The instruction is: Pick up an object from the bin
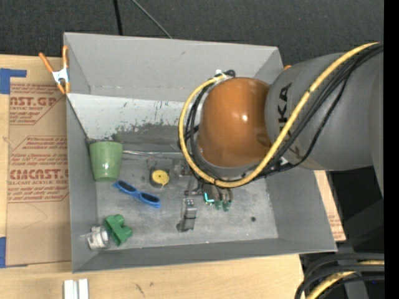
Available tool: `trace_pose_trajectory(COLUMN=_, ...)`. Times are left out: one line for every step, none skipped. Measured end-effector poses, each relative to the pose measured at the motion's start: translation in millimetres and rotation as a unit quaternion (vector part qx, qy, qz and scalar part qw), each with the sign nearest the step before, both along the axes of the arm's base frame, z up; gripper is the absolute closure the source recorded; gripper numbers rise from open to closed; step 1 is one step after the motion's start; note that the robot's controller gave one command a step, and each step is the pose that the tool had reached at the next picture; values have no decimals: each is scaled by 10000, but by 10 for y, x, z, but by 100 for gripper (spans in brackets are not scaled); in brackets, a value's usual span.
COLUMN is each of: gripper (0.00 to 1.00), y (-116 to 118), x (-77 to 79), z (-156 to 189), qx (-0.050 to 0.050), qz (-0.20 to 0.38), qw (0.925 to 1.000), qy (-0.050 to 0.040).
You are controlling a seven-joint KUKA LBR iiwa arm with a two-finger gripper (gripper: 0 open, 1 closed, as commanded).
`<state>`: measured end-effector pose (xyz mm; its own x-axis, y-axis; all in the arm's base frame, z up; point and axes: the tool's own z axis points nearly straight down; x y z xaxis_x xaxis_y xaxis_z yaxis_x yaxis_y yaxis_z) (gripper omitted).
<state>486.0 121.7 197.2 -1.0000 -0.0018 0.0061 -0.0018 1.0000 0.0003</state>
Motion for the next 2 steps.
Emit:
trace_pose_trajectory(gripper=0, y=342, x=673, z=-1315, qx=2, qz=579, qw=9983, qy=-23)
trace_pose_trajectory(gripper=100, y=344, x=684, z=-1272, qx=11, qz=572, qw=9984, qy=-43)
